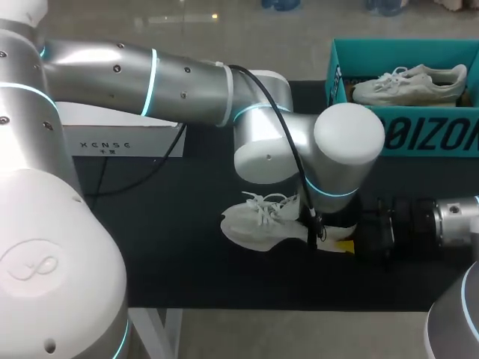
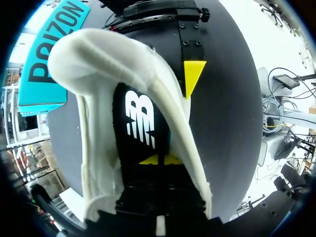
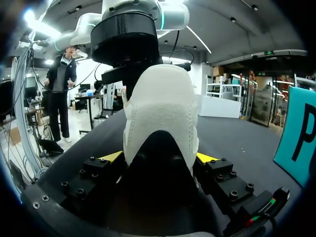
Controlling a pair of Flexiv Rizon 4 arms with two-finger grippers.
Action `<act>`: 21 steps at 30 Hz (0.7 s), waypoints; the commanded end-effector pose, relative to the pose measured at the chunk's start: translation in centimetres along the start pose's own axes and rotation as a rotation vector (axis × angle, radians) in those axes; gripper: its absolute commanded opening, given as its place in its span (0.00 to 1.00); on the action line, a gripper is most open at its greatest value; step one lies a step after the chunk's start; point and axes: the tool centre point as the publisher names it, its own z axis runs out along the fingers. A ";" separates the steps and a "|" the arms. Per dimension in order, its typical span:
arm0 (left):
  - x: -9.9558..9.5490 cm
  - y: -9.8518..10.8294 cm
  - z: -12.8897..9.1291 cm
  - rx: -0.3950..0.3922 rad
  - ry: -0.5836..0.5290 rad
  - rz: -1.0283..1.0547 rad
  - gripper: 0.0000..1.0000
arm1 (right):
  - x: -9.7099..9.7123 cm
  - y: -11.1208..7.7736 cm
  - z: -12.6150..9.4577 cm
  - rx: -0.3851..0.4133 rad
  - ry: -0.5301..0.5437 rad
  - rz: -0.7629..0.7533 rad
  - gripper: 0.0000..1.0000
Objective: Take the shoe out of the shoebox, open the shoe tongue, remove and reinsert the insole, then place the shoe into the shoebox
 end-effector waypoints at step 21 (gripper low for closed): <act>-0.8 1.1 -2.3 0.073 -0.112 -0.054 0.00 | 0.2 -0.1 0.4 0.002 0.000 0.001 0.00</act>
